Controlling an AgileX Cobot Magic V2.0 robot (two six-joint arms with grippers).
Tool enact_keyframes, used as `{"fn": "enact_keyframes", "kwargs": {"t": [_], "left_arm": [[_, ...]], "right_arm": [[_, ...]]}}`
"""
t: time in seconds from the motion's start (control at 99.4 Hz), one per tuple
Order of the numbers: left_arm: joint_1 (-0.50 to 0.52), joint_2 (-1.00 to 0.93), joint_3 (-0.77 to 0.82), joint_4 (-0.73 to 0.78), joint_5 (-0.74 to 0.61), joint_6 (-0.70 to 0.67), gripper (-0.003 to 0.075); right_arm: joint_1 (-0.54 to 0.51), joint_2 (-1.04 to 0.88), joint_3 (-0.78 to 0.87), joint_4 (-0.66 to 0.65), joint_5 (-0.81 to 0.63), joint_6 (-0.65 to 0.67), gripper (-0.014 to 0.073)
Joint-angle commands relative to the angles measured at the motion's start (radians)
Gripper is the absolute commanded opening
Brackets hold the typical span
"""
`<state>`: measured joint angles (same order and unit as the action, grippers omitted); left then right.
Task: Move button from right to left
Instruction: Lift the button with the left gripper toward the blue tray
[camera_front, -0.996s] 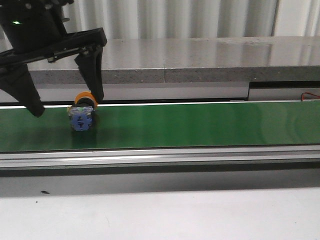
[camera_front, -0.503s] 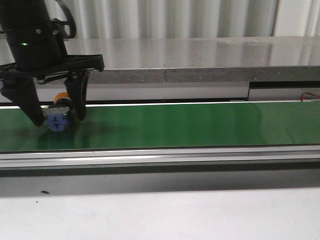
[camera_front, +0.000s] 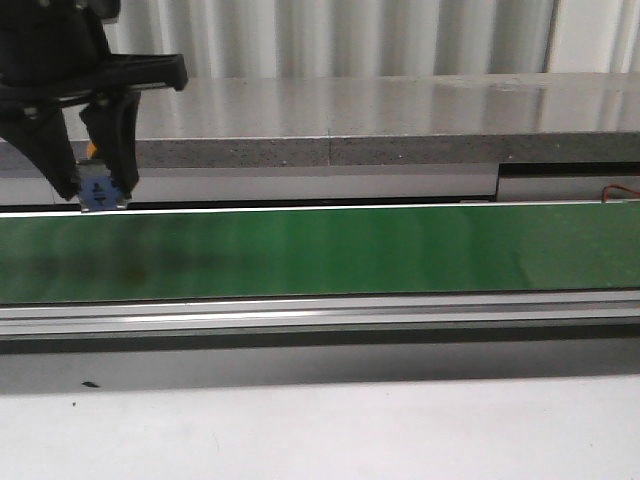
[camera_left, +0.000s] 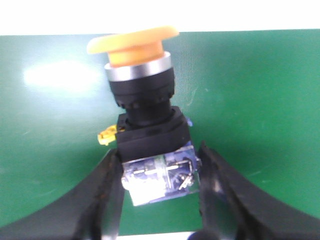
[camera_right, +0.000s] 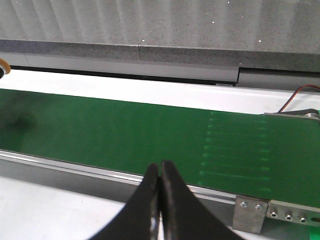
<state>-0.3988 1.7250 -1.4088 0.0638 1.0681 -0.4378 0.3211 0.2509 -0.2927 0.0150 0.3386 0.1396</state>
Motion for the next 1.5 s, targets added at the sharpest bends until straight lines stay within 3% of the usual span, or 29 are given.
{"fn": "enact_keyframes", "kwargs": {"t": [0.0,0.493,0.926,1.097,1.489], "left_arm": [[0.030,-0.075,-0.031,0.019,0.020,0.033,0.0050],[0.334,-0.092,-0.031,0.033,0.197,0.415,0.0050],[0.656,-0.090,-0.027,0.043,0.187,0.648,0.0050],[0.720,-0.061,-0.027,0.039,0.161,0.853,0.0050],[0.767,0.118,-0.027,0.065,0.060,0.861,0.0050]], "right_arm": [[0.002,0.005,-0.026,-0.015,-0.078,-0.010,-0.0068],[0.002,0.005,-0.026,-0.015,-0.078,-0.010,-0.0068],[0.002,0.005,-0.026,-0.015,-0.078,-0.010,-0.0068],[0.002,0.005,-0.026,-0.015,-0.078,-0.010,-0.0068],[0.002,0.005,-0.026,-0.015,-0.078,-0.010,-0.0068]]}}
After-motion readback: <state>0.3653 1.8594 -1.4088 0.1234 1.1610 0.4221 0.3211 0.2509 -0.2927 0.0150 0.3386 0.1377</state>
